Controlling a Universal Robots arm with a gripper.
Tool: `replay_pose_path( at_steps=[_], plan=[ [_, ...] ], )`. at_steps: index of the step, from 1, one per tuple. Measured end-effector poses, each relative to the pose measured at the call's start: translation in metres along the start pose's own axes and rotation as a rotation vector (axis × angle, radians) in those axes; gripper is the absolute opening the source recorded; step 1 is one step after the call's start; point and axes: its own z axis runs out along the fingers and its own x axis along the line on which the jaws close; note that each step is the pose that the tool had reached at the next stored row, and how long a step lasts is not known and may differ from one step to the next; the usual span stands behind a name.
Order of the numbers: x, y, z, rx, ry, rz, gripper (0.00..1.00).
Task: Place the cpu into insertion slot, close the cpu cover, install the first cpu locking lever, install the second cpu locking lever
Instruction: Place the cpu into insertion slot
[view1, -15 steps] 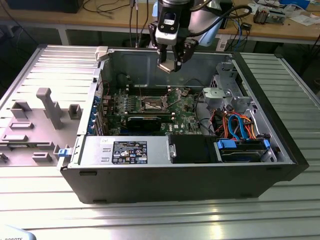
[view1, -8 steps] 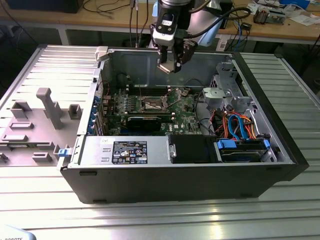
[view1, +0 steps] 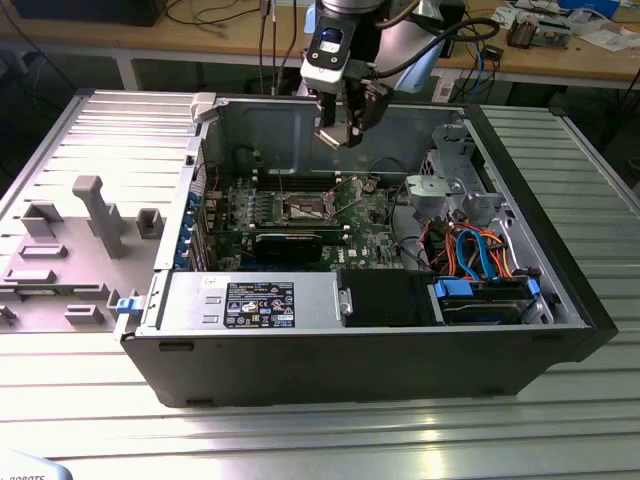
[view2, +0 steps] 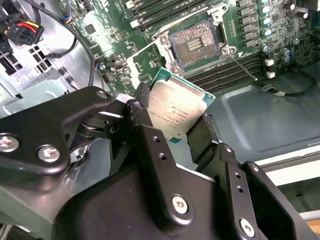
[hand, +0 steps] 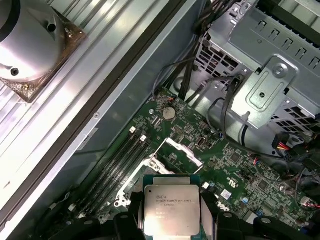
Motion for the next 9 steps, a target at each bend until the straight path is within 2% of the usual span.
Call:
replay_pose_path(
  at_steps=[4, 9],
  plan=[
    [0.0000, -0.0001, 0.0013, -0.0007, -0.0041, 0.055, 0.54],
    [0.0000, -0.0002, 0.0017, 0.0001, -0.0051, 0.078, 0.54]
  ],
)
